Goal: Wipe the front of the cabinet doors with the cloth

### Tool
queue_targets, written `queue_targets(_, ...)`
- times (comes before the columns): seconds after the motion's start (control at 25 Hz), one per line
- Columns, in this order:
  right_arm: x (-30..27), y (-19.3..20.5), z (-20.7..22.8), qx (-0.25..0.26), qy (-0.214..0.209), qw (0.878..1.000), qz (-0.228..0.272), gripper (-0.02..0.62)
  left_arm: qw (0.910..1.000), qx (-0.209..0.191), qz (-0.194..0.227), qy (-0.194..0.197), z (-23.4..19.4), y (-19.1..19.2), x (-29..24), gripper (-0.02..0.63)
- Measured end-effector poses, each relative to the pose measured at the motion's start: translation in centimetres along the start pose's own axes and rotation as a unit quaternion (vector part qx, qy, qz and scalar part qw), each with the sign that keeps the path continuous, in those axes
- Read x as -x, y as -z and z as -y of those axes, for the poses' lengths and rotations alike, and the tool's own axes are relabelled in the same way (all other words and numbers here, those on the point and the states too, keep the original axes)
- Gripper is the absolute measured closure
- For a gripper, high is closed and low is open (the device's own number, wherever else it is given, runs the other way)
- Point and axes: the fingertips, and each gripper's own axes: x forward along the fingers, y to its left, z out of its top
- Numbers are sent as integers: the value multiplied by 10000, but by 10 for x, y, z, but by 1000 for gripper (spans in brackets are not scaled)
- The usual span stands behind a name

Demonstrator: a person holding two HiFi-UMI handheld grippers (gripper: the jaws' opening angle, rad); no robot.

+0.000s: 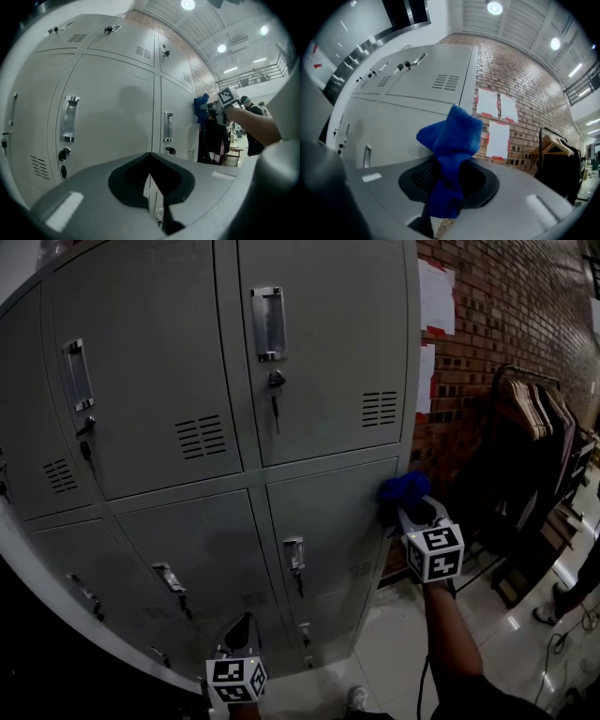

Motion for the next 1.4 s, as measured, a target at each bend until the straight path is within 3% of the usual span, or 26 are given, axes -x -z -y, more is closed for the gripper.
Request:
queue_targets(0.32,-14,11,-22,-269,-12,9996,-59,486,10000,61,-64,-30,-6,9,6,592)
queue_targets(0.72,-17,-9,-110,-211,-816,9964,25,486,10000,79,32,1,-13,4,12,592)
queue_targets(1.08,-19,-40,-211,-367,-1715,9842,242,488,9996,114,135,-203,-35,-1,33,591)
queue_targets(1.28,-18,-45,-244,-366,-2111,9764,260,488,9994,126,168,-279,-40,-3,40,592)
queue_targets(1.4,-12,-44,-233,-423,-2075,9767,359,486,9994,109,163,-280,-39,-4,39,592)
